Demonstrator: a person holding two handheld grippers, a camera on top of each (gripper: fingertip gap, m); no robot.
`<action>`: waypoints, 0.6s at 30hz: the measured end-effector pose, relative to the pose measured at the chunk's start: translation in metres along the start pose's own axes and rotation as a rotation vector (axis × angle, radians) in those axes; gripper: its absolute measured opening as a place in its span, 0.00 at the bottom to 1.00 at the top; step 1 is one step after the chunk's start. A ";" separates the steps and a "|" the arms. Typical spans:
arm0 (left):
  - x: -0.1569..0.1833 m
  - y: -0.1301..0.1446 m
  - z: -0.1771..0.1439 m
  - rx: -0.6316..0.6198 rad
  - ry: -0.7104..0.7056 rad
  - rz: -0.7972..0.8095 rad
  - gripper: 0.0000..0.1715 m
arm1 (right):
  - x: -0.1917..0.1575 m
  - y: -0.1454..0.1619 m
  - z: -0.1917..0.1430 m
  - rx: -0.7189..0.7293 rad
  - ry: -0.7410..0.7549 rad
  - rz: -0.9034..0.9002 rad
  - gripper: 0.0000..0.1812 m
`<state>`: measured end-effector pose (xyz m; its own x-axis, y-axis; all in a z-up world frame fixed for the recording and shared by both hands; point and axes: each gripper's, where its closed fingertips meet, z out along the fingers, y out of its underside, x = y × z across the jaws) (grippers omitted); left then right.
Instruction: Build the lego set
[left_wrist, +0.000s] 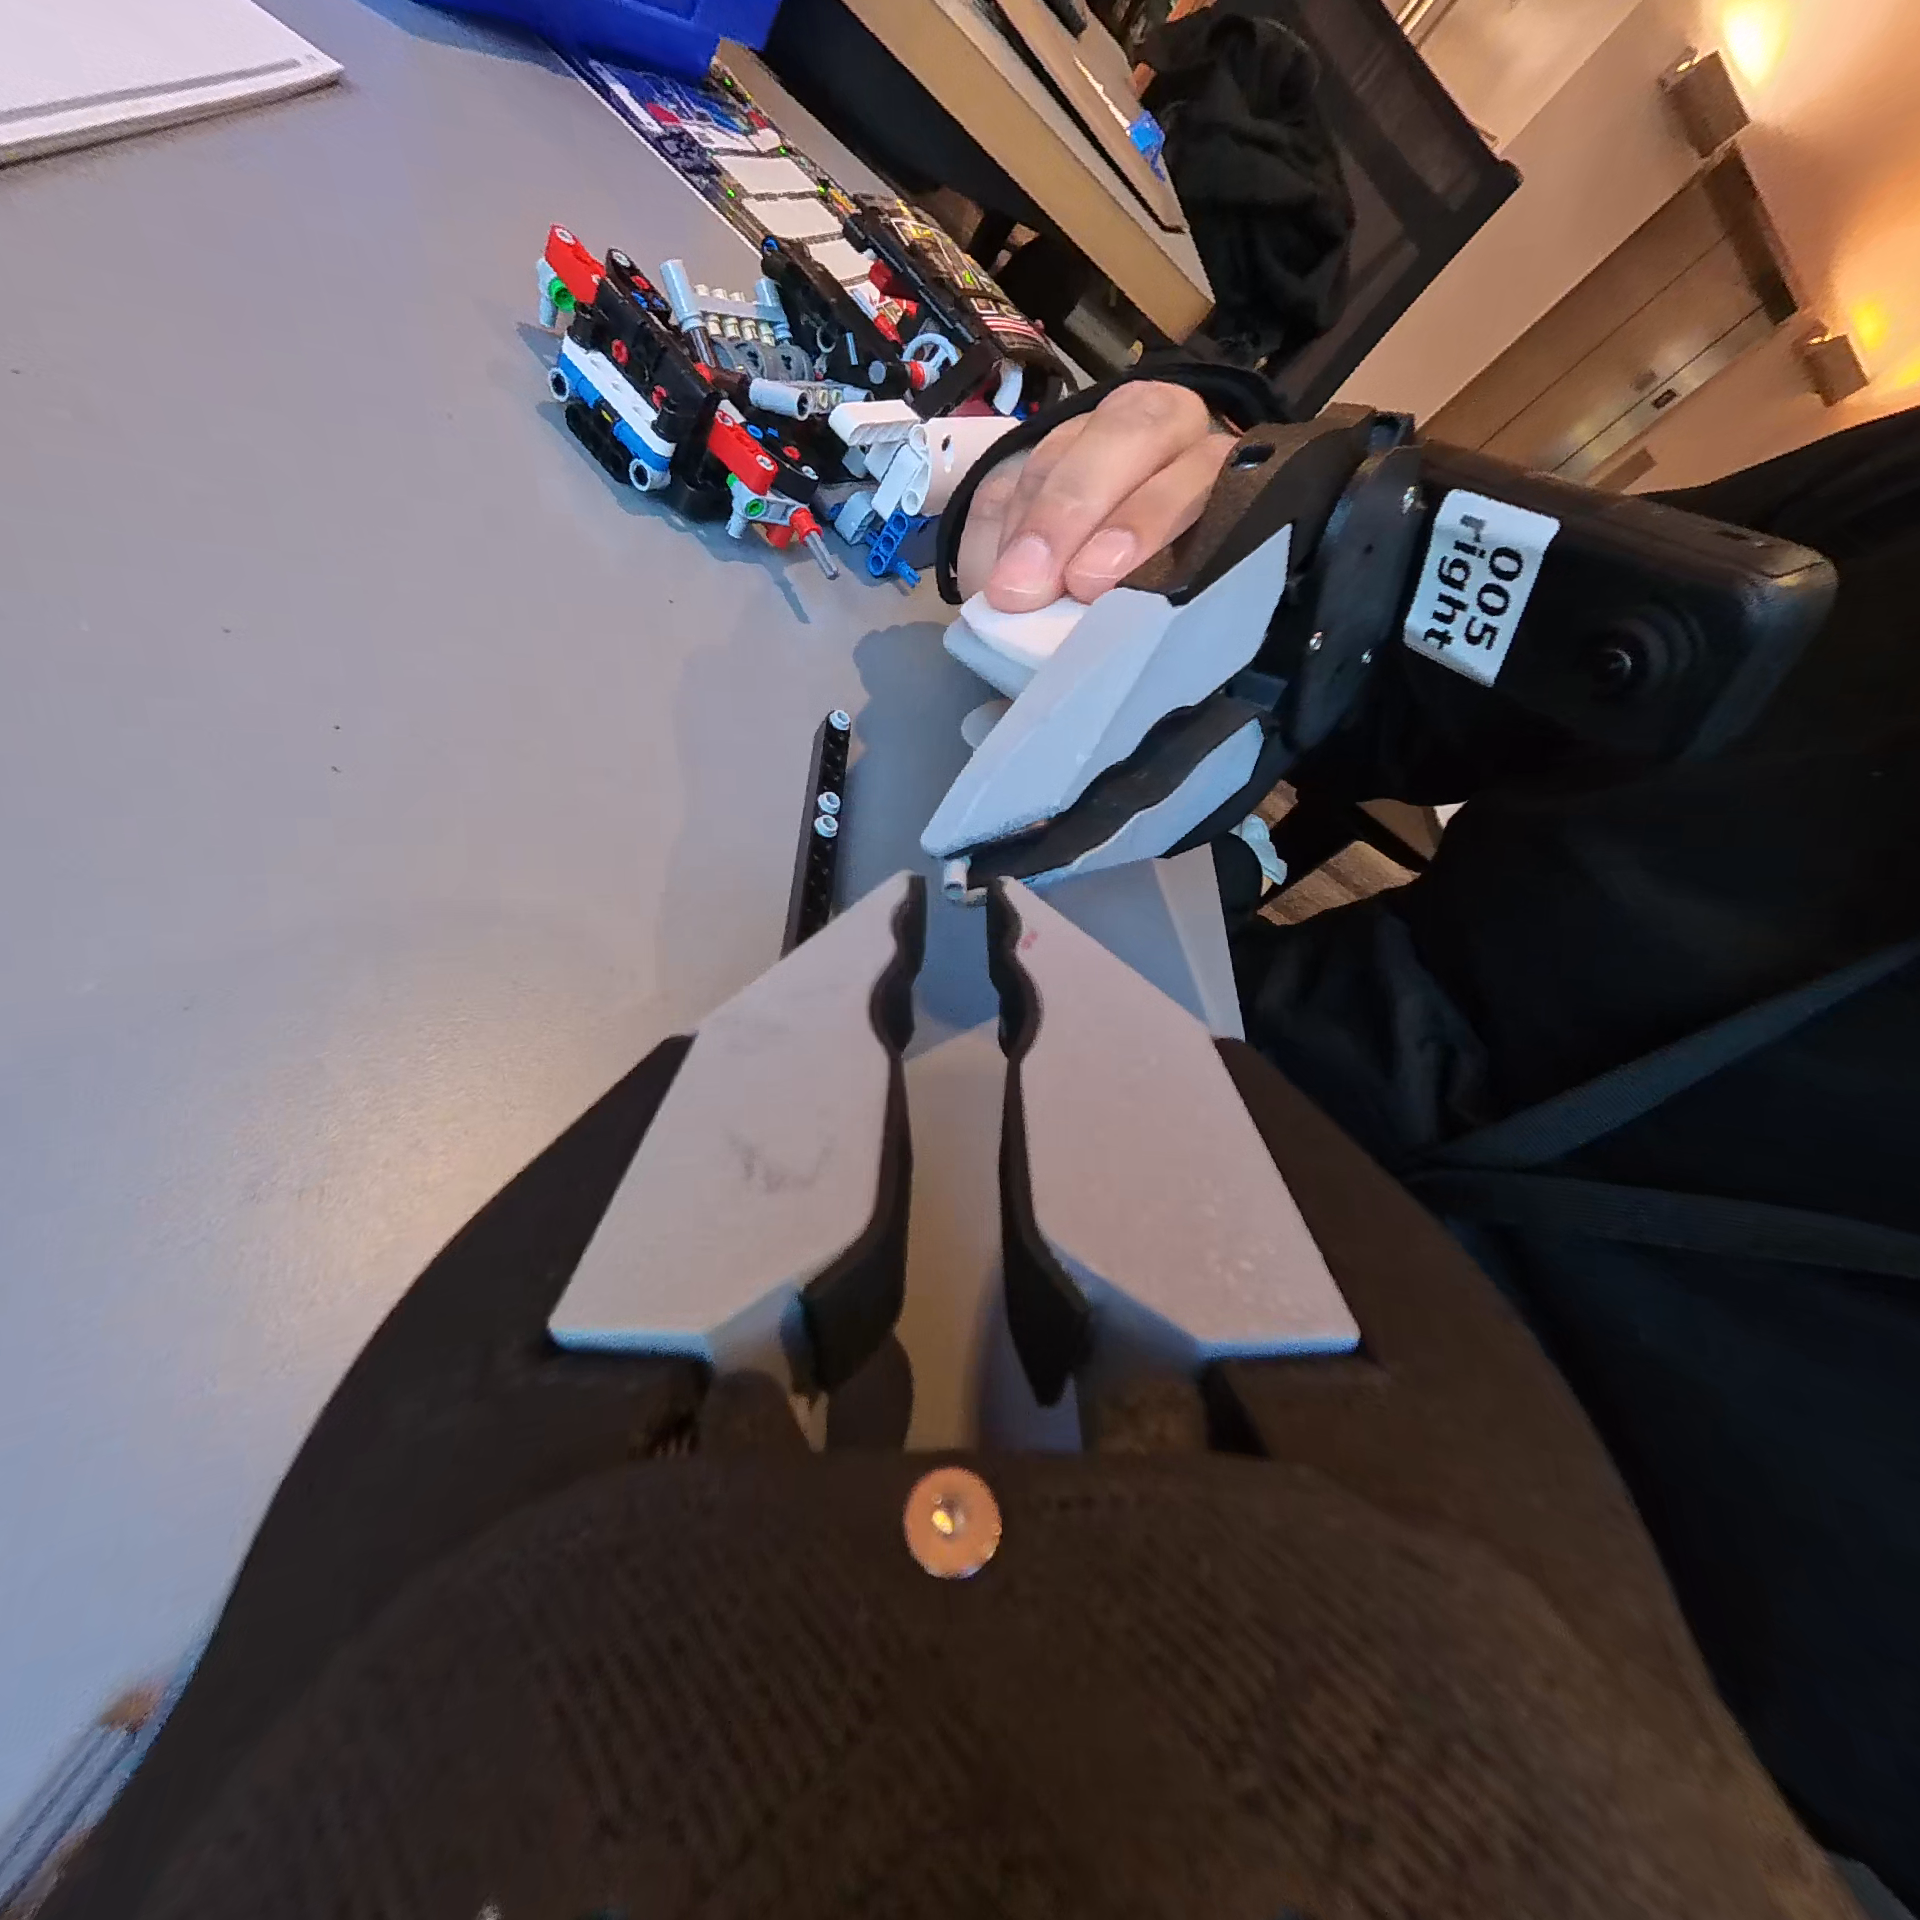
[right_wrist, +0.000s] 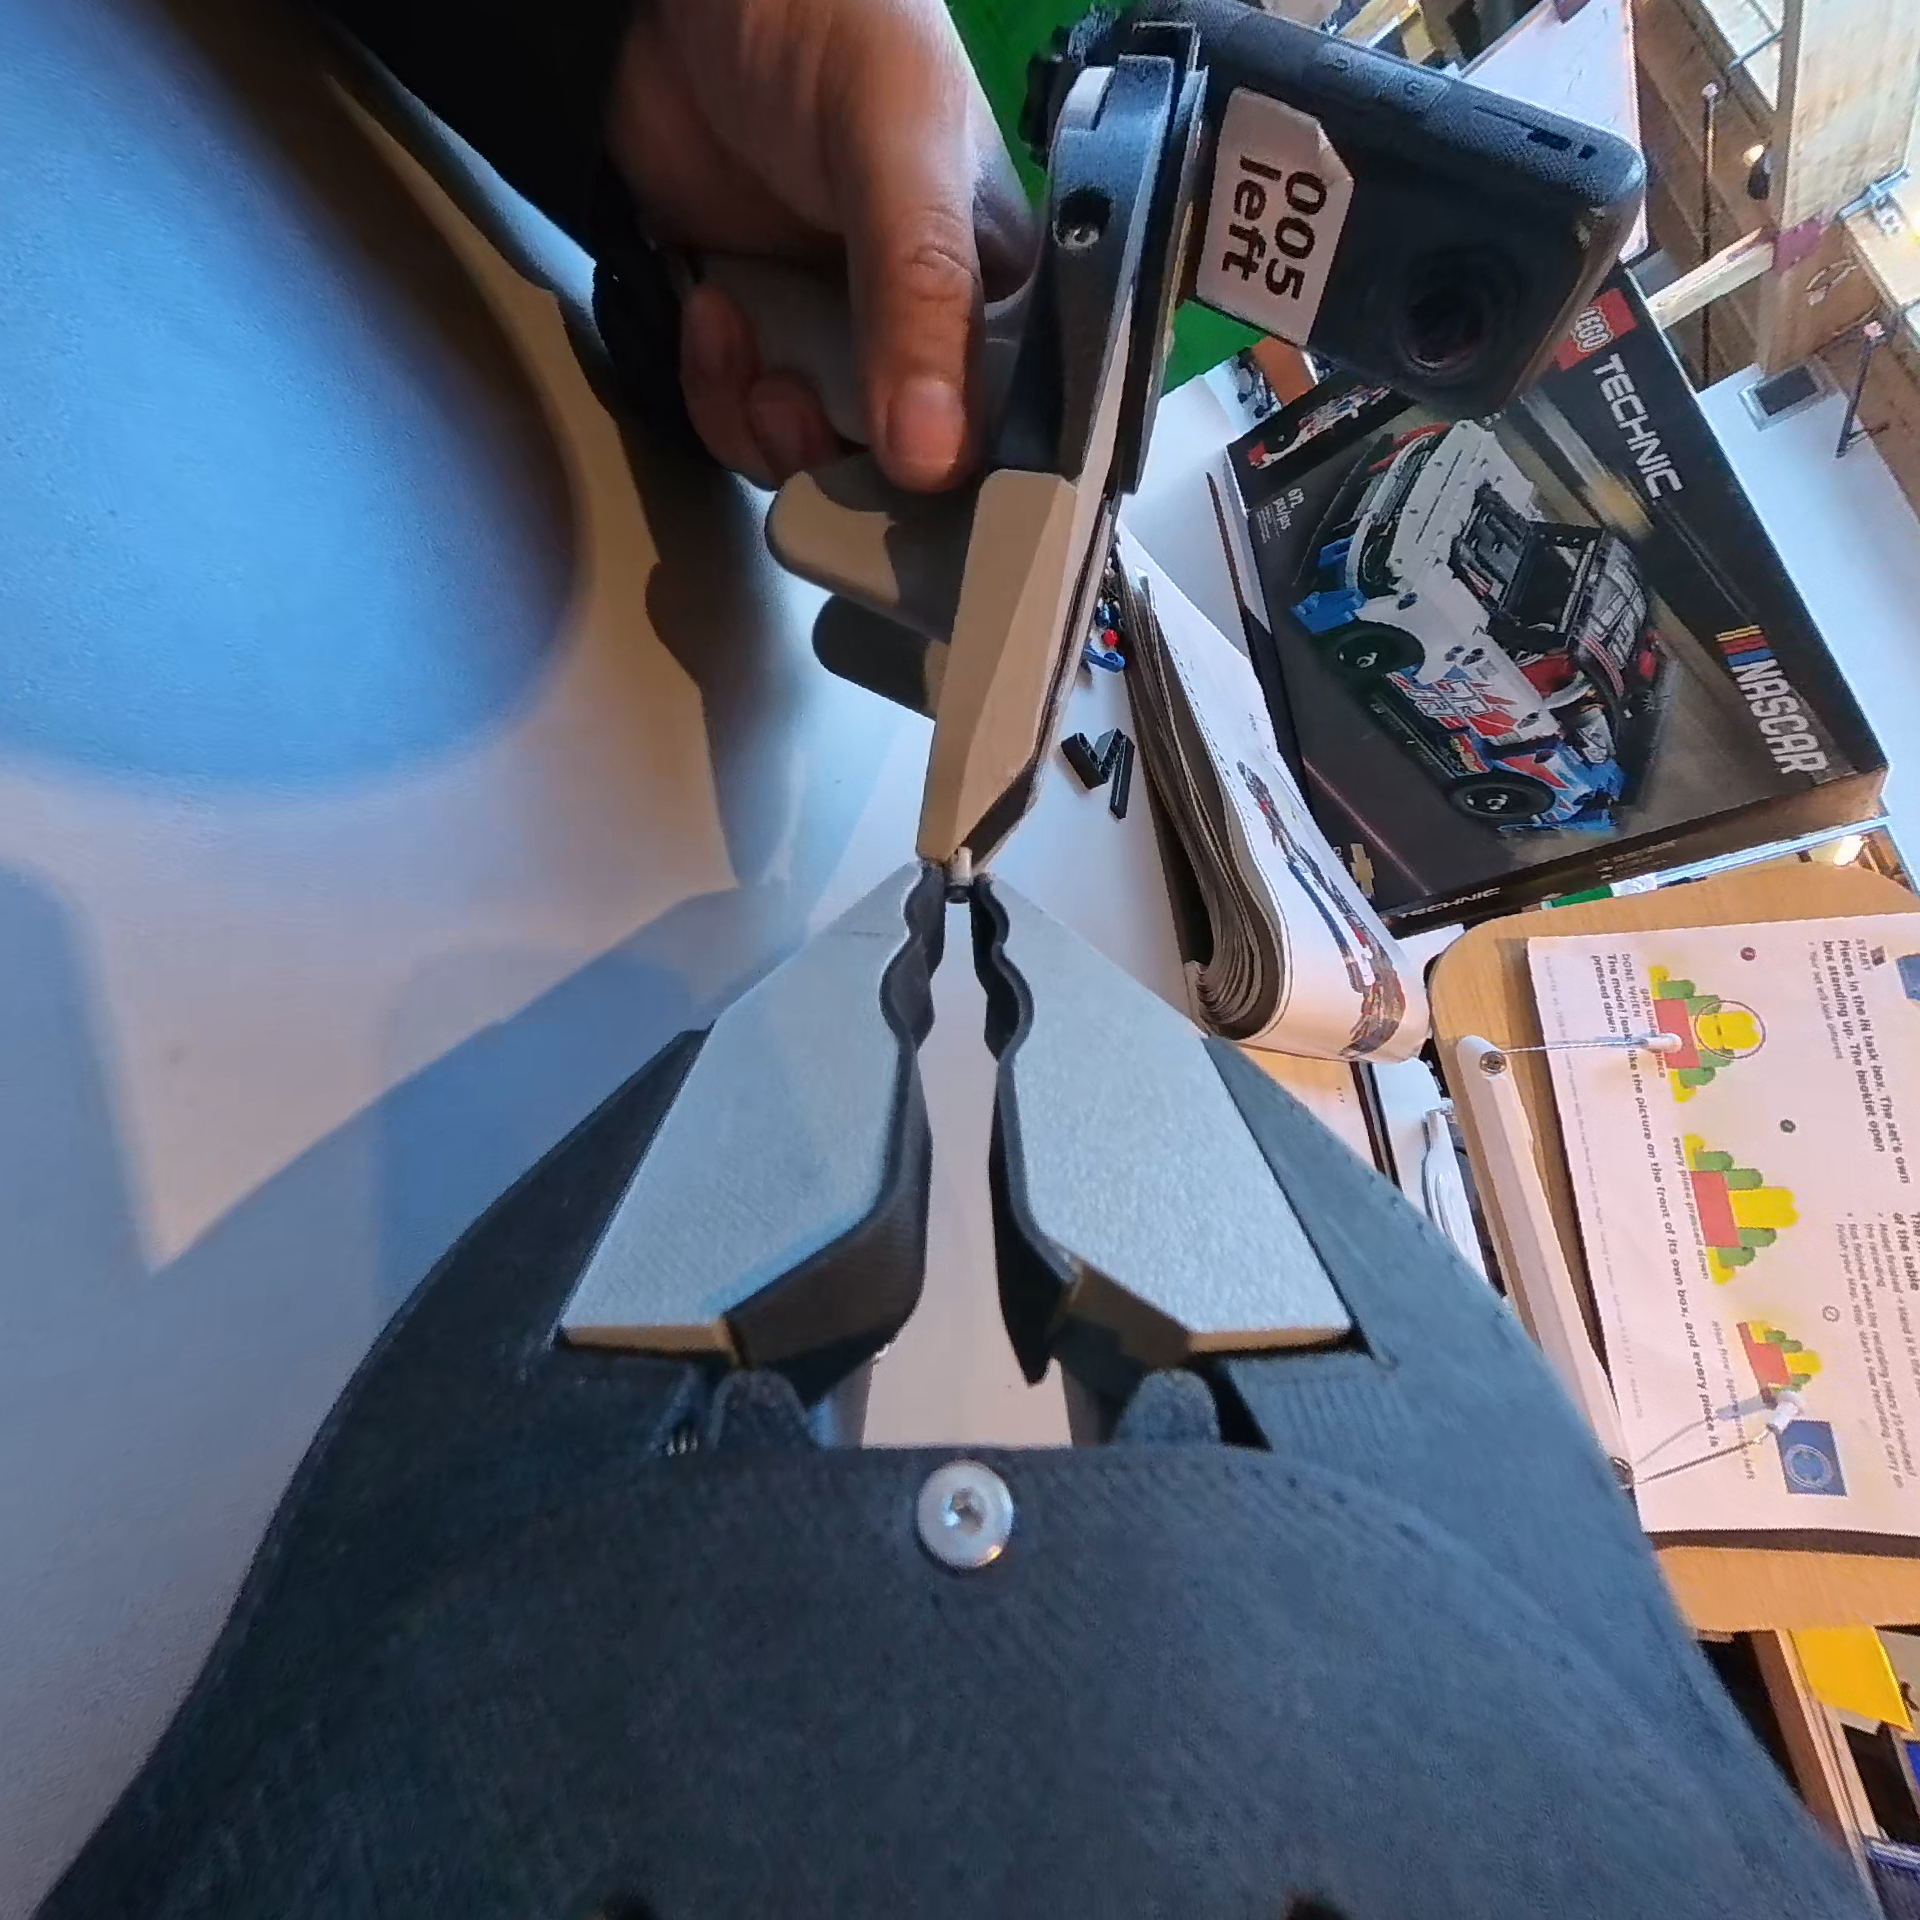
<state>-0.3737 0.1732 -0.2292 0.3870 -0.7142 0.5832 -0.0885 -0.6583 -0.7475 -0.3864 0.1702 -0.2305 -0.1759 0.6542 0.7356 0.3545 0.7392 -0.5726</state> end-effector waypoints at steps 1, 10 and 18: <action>0.001 0.000 0.000 0.004 0.005 -0.001 0.04 | 0.000 0.000 0.000 0.000 0.002 -0.003 0.02; 0.003 0.000 0.000 0.004 0.020 0.001 0.02 | -0.001 0.000 0.001 0.011 -0.002 -0.018 0.02; 0.014 -0.013 -0.006 0.070 0.054 0.077 0.01 | 0.013 -0.009 -0.008 0.138 -0.033 0.184 0.03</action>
<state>-0.3726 0.1698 -0.2094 0.3310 -0.7751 0.5382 -0.0510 -0.5842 -0.8100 -0.3848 0.1706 -0.2126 -0.1503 0.7831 0.6034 0.2543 0.6204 -0.7419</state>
